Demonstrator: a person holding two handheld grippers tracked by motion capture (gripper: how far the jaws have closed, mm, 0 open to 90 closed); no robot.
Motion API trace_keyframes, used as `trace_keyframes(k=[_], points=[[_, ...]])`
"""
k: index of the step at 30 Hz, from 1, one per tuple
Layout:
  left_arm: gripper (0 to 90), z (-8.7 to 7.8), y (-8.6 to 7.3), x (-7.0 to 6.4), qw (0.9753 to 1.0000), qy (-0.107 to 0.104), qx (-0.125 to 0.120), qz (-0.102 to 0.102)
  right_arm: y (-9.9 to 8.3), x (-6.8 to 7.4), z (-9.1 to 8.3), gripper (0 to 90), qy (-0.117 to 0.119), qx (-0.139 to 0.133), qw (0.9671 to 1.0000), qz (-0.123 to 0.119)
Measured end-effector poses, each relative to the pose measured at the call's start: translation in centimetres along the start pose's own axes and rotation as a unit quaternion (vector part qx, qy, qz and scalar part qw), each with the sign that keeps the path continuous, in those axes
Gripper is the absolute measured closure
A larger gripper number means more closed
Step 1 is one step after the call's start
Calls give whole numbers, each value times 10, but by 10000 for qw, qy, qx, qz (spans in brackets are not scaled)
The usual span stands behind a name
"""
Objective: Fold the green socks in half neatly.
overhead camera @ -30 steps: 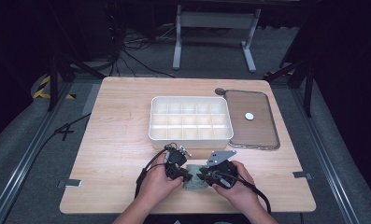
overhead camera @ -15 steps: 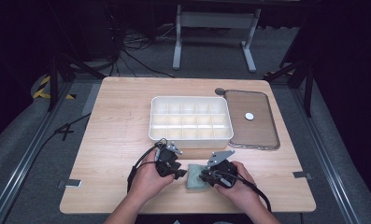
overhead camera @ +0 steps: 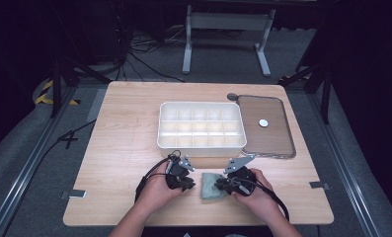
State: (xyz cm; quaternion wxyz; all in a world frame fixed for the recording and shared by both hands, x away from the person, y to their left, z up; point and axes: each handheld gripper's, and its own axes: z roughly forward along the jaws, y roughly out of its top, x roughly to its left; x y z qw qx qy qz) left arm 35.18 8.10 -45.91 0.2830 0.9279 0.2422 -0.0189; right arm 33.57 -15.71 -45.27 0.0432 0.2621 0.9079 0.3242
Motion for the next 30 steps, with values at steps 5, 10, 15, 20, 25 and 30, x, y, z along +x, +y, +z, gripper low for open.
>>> trace_keyframes(k=[5, 10, 15, 20, 25, 30], points=[[894, 5, 3, -4, 9998, -92, -46, 176, 0, 0, 1, 844, 48, -6, 10000, -37], [895, 10, 11, -15, 9986, 17, 20, 526, -1, 0, 2, 847, 84, -27, 9999, -59], [891, 14, 16, -23, 9969, -15, 122, 781, -2, 0, 2, 853, 120, -35, 9999, -29], [851, 14, 17, -25, 9958, -53, -97, 905, -2, 2, 1, 853, 80, -12, 10000, -36], [806, 11, 23, -35, 9909, -95, -356, 1297, 0, 11, 3, 854, 27, 62, 10000, -67], [733, 12, 25, -39, 9890, 59, -345, 1435, 0, 10, 4, 850, -14, 42, 9999, 124]])
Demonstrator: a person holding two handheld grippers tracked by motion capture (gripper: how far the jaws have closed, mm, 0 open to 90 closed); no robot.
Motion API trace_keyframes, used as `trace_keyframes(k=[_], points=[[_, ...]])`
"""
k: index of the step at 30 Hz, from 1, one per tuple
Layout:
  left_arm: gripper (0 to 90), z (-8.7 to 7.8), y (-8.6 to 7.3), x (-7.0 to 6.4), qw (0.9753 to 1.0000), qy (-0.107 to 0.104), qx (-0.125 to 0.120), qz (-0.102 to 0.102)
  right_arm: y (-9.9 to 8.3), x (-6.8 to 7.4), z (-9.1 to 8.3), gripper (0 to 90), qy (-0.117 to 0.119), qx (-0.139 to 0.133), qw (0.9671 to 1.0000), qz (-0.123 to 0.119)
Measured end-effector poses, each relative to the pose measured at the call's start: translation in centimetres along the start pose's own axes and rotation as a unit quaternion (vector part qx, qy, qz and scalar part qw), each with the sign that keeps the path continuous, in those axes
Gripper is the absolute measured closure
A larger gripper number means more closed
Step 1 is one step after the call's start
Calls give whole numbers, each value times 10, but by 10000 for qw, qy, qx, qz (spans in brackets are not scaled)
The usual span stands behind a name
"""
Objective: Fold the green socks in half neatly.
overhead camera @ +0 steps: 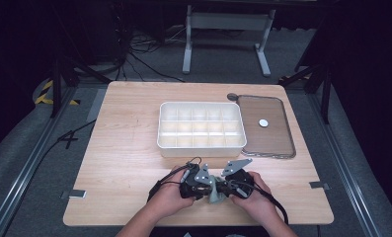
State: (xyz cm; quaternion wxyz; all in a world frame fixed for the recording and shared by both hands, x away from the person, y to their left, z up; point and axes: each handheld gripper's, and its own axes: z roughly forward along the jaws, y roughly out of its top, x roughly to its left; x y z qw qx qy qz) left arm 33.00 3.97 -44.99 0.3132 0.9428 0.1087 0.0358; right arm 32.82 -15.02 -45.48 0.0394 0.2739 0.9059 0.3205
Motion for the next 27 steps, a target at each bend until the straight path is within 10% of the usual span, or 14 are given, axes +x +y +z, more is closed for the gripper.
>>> trace_keyframes(k=[10, 27], points=[[644, 0, 1, -2, 9997, 236, -37, 92, 0, 2, 2, 853, -67, -34, 9999, 94], [618, -2, -6, 5, 9997, 59, -114, -200, 4, 4, -18, 735, -201, -158, 9997, -32]])
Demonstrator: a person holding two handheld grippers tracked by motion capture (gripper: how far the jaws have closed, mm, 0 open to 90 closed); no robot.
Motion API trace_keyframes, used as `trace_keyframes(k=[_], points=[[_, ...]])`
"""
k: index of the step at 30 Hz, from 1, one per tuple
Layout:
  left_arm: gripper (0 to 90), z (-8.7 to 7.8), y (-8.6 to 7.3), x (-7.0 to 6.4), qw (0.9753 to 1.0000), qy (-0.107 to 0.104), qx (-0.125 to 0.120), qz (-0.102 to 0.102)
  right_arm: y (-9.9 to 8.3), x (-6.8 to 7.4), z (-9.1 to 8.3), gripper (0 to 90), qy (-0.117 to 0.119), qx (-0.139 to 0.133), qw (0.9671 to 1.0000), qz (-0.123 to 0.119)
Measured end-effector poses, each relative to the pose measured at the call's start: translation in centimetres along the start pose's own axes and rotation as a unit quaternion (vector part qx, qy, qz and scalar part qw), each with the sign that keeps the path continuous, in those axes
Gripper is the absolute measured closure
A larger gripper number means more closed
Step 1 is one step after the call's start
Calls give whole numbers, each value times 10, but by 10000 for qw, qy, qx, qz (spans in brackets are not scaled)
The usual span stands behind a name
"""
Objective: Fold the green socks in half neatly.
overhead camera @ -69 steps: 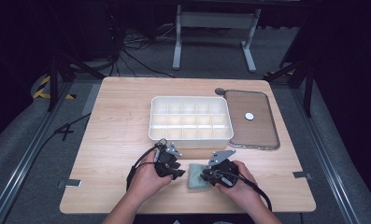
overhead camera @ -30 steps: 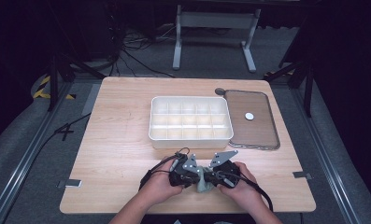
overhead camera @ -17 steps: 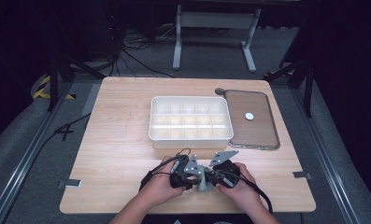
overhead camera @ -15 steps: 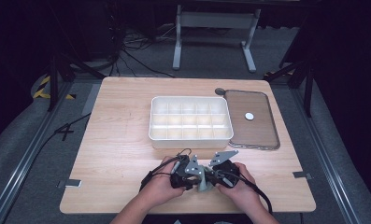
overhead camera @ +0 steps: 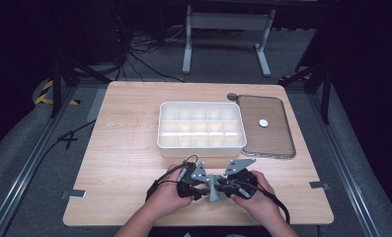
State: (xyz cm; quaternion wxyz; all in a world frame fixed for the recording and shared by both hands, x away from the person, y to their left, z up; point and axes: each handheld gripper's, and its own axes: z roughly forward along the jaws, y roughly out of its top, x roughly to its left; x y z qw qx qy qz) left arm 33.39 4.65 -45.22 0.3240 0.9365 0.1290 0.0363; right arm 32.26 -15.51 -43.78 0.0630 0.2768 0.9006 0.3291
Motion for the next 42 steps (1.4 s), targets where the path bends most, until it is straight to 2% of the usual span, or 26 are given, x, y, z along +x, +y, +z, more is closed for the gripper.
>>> trace_keyframes(k=[3, 5, 7, 9, 11, 13, 16, 22, 26, 29, 31, 35, 38, 42], points=[[622, 1, 2, -2, 10000, -3, 19, 17, -1, -8, -15, 746, -22, -131, 9999, 88], [622, 1, 2, -3, 10000, -9, 22, 25, -6, -18, -27, 780, -131, -206, 9994, 253], [622, 1, 3, -3, 10000, -11, 26, 52, -14, -31, -32, 821, -391, -52, 9983, 426], [622, 2, 3, -3, 10000, -10, 30, 21, -21, -37, -27, 839, -471, 168, 9975, 508], [622, 3, 4, -4, 10000, -24, 49, 37, -25, -40, -18, 856, -263, 331, 9977, 537], [621, 3, 5, -4, 10000, -12, 16, 40, -23, -35, -15, 875, -71, 267, 9985, 463], [620, 2, 6, -5, 10000, -36, -5, 50, -15, -21, -11, 878, 137, 265, 9995, 140], [614, 1, 7, -6, 9999, -71, -82, 74, -11, -7, -3, 860, 345, 383, 9986, -131], [613, 2, 7, -7, 9999, -48, -26, 135, -7, 2, -2, 835, 468, 481, 9972, -328], [608, 2, 7, -8, 9998, -75, 5, 197, -9, 0, 3, 833, 543, 488, 9971, -214], [605, 1, 7, -8, 9997, -106, -104, 202, -12, -5, 6, 829, 703, 398, 9967, 13], [585, 1, 9, -10, 9991, -223, -223, 276, -17, -11, 7, 818, 793, 317, 9962, 147], [567, 5, 11, -13, 9989, -166, -226, 377, -19, -17, 8, 811, 944, 293, 9946, 299], [538, 9, 16, -18, 9984, -73, -233, 519, -21, -20, 9, 811, 1024, 269, 9935, 422]])
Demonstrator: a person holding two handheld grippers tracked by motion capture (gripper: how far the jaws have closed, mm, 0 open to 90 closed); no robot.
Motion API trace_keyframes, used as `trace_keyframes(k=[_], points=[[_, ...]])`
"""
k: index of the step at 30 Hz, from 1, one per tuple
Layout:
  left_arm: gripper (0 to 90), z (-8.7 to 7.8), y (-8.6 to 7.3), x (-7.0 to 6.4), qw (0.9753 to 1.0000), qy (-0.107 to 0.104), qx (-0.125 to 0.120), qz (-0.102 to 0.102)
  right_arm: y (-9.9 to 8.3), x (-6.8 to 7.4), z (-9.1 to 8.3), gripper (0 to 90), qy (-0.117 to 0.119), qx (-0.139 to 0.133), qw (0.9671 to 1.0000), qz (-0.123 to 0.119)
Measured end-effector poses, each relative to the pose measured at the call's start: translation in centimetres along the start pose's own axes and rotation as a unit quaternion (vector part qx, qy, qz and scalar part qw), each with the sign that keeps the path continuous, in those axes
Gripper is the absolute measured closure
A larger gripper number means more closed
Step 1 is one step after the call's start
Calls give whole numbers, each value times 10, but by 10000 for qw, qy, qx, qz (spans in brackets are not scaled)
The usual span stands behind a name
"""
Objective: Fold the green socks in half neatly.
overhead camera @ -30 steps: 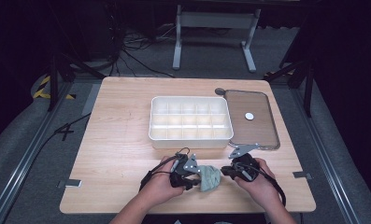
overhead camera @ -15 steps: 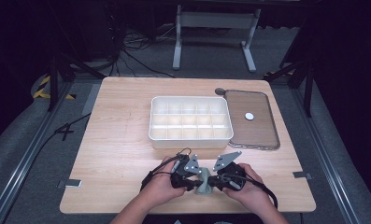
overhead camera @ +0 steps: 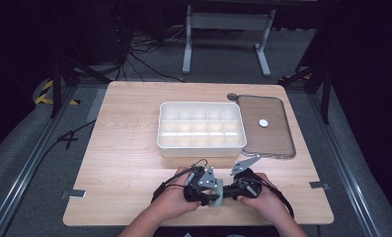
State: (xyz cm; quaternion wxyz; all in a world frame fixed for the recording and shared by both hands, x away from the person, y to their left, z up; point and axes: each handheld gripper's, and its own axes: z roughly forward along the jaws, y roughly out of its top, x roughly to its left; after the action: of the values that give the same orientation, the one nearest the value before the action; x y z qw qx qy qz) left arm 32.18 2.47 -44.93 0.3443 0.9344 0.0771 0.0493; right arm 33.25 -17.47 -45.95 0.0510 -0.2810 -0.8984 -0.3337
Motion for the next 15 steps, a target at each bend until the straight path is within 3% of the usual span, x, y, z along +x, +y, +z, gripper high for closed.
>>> trace_keyframes(k=[7, 9, 11, 15], points=[[524, 1, 1, 0, 10000, -36, 31, 23, -1, 0, 0, 802, -19, 3, 10000, 91], [525, 2, 1, -1, 10000, 10, 34, 35, 0, 1, -1, 737, -126, 72, 9999, 69], [527, 3, 3, -3, 9999, 52, 112, 55, 1, 2, -3, 635, -422, 292, 9987, 14], [530, 6, 7, -4, 9997, 132, 196, 67, 0, -1, -11, 632, -477, 411, 9980, 54]])
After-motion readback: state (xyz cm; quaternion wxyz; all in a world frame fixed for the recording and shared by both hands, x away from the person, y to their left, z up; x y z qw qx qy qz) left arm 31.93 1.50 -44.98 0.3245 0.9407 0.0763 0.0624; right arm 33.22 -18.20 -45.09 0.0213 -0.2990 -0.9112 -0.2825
